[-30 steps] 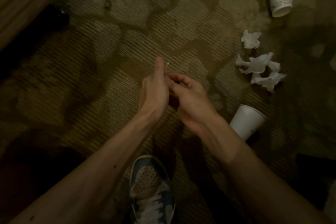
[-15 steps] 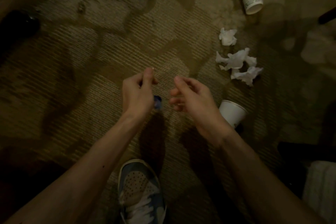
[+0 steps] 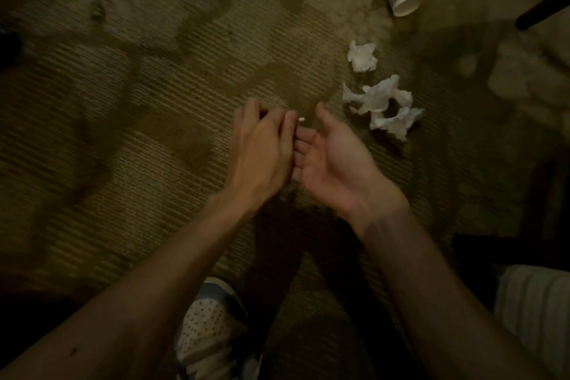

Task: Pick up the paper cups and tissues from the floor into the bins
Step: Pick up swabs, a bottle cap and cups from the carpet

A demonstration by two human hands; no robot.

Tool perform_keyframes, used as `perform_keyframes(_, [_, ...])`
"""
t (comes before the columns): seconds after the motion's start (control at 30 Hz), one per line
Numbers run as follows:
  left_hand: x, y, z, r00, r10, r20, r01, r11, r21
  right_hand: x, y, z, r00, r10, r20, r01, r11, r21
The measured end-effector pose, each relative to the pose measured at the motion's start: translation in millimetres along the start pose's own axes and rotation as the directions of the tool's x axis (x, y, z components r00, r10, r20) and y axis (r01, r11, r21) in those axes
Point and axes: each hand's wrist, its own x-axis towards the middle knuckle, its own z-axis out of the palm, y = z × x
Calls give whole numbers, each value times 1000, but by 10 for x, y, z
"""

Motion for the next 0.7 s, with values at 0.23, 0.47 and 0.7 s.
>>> perform_keyframes(0.23, [159,-10,38,983,46,175,-38,998,-47,-24,-278,-314,953,-270,-135,140,793,-593])
perform_keyframes(0.47, [156,-108,100,963,-25,267,23,1000,11,406,-616,-1054,607,-747,-272,-80,283,-956])
perform_keyframes(0.7, [172,-37,130,964,-33,263,50,997,-58,901,-631,-1179,712,-682,-166,-179,52,-982])
